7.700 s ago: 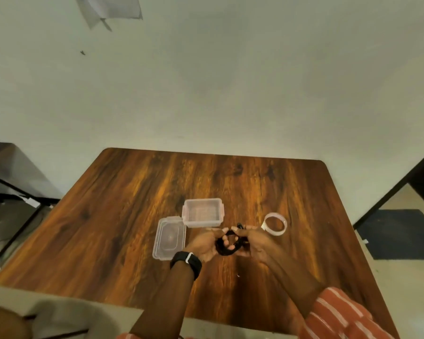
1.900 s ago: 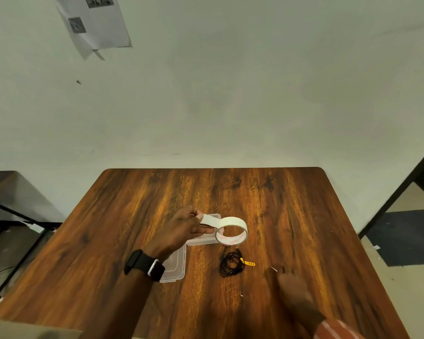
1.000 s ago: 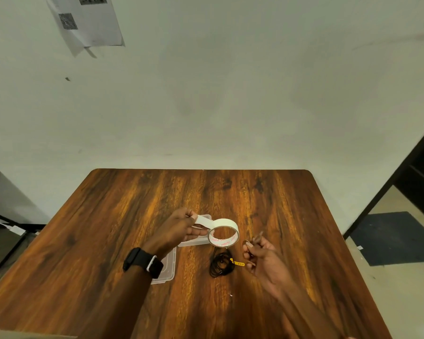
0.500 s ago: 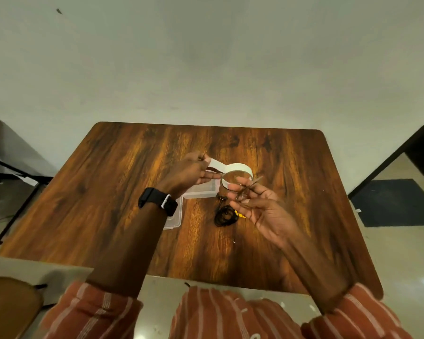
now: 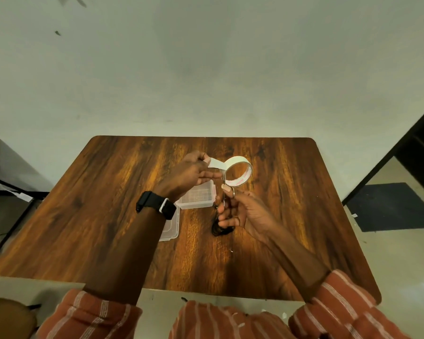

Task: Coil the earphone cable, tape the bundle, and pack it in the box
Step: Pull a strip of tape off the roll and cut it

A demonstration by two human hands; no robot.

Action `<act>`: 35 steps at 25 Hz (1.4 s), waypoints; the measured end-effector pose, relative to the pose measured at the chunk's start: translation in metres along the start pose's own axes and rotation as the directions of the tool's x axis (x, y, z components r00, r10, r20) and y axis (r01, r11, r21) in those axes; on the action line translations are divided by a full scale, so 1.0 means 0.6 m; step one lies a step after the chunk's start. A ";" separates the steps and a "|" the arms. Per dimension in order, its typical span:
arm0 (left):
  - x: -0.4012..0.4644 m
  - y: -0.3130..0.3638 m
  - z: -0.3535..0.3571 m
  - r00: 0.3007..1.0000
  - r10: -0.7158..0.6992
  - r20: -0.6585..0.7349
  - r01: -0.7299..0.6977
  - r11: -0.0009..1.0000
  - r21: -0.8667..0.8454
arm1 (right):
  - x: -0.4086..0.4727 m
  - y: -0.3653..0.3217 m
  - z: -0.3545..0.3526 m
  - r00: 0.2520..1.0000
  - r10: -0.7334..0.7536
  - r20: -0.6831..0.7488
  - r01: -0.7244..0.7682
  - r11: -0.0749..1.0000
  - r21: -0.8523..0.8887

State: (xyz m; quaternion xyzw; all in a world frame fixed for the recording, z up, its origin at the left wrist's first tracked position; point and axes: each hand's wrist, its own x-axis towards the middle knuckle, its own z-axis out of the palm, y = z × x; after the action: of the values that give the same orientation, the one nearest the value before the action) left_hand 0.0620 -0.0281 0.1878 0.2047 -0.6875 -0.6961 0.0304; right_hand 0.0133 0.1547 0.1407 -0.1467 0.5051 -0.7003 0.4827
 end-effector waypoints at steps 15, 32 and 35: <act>-0.028 0.037 -0.004 0.989 0.143 0.048 -0.151 0.955 0.256 | 0.026 -0.041 -0.018 0.994 -0.001 0.113 -0.006 0.998 0.066; -0.011 0.025 0.014 0.974 -0.009 0.228 0.068 0.965 -0.254 | 0.019 -0.036 -0.088 0.928 -0.005 0.373 -0.040 0.993 0.114; -0.005 0.033 0.016 0.974 -0.019 0.225 0.057 0.985 -0.163 | 0.016 -0.033 -0.120 0.803 0.045 0.595 -0.190 0.965 0.182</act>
State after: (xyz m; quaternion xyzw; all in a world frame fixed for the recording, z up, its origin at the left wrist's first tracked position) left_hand 0.0567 -0.0191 0.2073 0.1351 -0.6212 -0.7707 -0.0431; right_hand -0.0516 0.1877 0.1225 -0.2656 0.2544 -0.6436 0.6712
